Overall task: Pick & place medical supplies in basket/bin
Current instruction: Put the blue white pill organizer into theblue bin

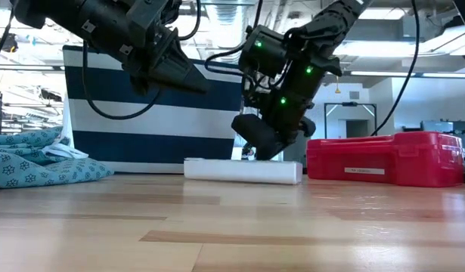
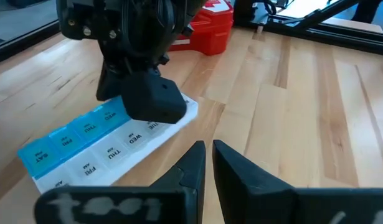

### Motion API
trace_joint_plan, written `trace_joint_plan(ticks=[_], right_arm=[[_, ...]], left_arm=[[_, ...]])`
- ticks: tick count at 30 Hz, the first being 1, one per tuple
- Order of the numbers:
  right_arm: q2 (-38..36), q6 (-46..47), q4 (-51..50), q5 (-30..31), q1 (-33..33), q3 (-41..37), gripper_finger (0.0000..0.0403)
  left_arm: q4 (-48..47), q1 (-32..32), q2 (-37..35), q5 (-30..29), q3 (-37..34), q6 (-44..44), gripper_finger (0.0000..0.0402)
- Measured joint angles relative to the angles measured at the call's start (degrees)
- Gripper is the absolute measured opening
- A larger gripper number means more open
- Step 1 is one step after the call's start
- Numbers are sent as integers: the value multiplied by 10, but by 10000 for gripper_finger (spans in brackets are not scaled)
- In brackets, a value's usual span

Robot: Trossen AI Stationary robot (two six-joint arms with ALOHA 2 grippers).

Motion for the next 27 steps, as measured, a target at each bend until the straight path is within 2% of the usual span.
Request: trace_joint_plan(ticks=[4,9,14,20,24,27], right_arm=[[0,0,0,-40,6,1,1],[0,-1,-2,-86,30,18,0],[0,-15,-13,-70,59,45,1],[0,-25,-70,-66,89,85,1],[-31,-37,-102,-61,115,107,0],[-71,-60,-133,-41,136,112,1]], left_arm=[[0,8,0,16,0,10,20],[-1,21,0,75,0,11,20],[-40,30,0,81,0,-2,20],[-128,47,0,65,0,-66,20],[-154,61,0,65,0,-96,20],[-137,65,7,60,0,-96,20]])
